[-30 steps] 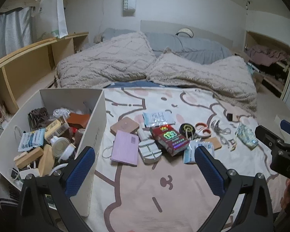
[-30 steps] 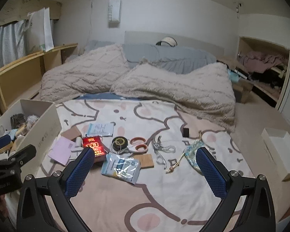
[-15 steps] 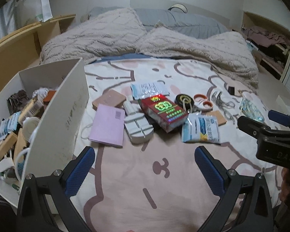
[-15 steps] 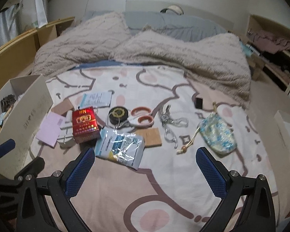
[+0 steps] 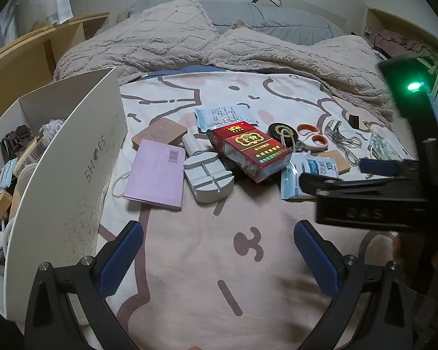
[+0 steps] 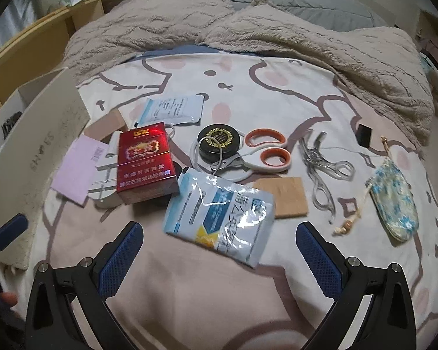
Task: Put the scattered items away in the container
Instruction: 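Grasp the red cigarette pack with the left tool while the right tool grasps the white sachet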
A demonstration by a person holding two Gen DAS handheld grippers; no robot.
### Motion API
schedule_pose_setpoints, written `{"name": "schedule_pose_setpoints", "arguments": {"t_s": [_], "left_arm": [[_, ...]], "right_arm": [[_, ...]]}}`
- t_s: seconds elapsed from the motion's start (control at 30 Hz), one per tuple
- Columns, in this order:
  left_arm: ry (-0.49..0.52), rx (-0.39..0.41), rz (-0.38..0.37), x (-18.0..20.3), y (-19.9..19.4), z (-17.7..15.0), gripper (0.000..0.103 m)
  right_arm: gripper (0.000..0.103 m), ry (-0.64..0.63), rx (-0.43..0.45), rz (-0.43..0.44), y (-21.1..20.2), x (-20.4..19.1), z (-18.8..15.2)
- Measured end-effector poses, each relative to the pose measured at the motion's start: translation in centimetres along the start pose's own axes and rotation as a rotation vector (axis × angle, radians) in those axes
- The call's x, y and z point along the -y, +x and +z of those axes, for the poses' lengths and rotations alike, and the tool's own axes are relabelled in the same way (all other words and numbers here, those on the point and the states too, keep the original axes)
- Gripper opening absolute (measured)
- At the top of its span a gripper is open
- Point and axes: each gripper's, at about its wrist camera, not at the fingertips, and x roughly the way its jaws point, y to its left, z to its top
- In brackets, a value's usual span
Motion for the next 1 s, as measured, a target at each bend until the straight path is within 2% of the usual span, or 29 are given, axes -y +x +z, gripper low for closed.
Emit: {"name": "schedule_pose_setpoints", "arguments": {"t_s": [0.2, 0.4, 0.6, 0.8, 0.9, 1.0], "left_arm": [[0.004, 0.008, -0.035, -0.3, -0.5, 0.2, 0.103], [-0.031, 0.014, -0.054, -0.8, -1.2, 1.0, 0.103], [-0.068, 0.013, -0.095, -0.9, -1.3, 1.9, 0.103], [-0.122, -0.005, -0.151, -0.9, -0.5, 2.8, 0.103], [-0.131, -0.012, -0.163, -0.6, 0.0, 3.5, 0.103], [-0.144, -0.023, -0.174, -0.1, 0.8, 4.5, 0.103]], "right_arm": [[0.103, 0.044, -0.072, 0.011, 3.1, 0.7, 0.7], [0.103, 0.047, -0.126, -0.017, 5.0, 0.8, 0.6], [0.102, 0.014, -0.093, 0.012, 4.7, 0.7, 0.2], [0.085, -0.019, -0.062, 0.042, 4.0, 0.5, -0.1], [0.078, 0.002, -0.051, 0.069, 3.8, 1.2, -0.1], [0.066, 0.026, -0.043, 0.108, 3.3, 2.1, -0.1]]}}
